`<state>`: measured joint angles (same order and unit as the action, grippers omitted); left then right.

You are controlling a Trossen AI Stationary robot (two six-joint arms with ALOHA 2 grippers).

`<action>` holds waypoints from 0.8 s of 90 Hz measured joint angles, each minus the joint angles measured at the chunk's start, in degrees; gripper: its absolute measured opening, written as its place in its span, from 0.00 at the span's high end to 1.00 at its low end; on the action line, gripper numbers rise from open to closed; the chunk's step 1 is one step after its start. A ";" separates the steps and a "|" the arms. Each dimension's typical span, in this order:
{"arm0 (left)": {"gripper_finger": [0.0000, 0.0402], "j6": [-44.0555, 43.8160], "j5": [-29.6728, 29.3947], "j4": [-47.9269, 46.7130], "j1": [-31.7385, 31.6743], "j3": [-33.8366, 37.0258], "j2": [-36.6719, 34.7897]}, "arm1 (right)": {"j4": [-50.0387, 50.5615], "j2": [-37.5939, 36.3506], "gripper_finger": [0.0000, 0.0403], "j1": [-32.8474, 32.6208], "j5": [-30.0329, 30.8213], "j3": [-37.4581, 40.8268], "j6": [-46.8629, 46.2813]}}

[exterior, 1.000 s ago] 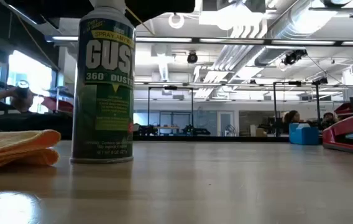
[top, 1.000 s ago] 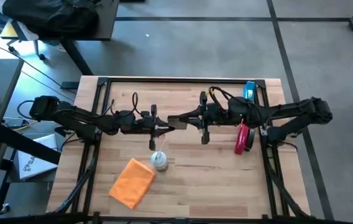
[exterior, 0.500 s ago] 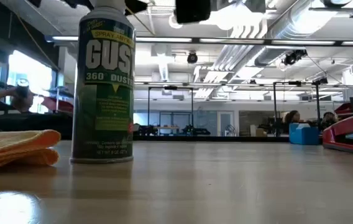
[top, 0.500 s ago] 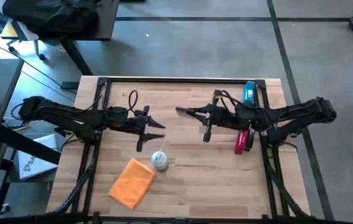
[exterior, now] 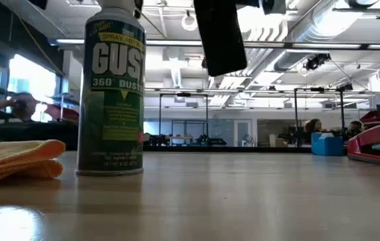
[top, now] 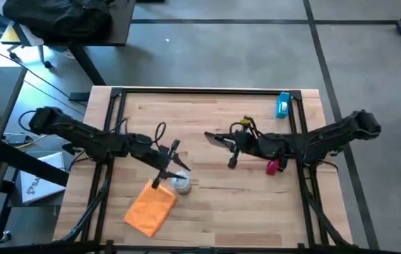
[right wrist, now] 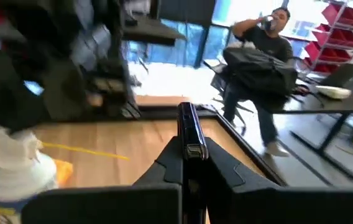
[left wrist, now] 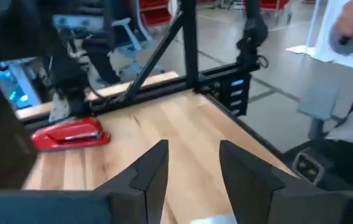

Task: Apply microfiber cloth
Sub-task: Spray the cellphone using the spray bottle

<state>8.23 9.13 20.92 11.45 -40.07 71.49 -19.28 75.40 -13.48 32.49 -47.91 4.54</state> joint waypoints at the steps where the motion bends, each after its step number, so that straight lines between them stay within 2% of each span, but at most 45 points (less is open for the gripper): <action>1: 0.71 0.12 0.18 0.29 -0.23 0.00 0.15 | -0.58 0.15 1.00 0.04 0.00 0.25 0.01; 14: 0.75 0.00 3.52 0.74 -3.83 -0.04 0.78 | -4.56 1.98 1.00 0.82 -0.11 1.28 0.49; 29: 0.83 -0.44 10.16 -1.40 -6.34 -0.04 0.76 | -7.83 4.62 1.00 1.59 -0.89 1.30 2.80; 50: 0.93 0.96 12.46 -3.01 -7.43 -0.02 1.04 | -11.10 5.85 1.00 3.76 -0.96 1.30 3.38; 72: 0.95 1.43 12.79 -3.58 -7.74 -0.02 1.10 | -14.14 5.83 1.00 4.88 -1.20 1.29 3.24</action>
<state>9.66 21.91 17.33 3.70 -40.10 72.60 -33.42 81.23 -8.60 31.29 -46.62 7.78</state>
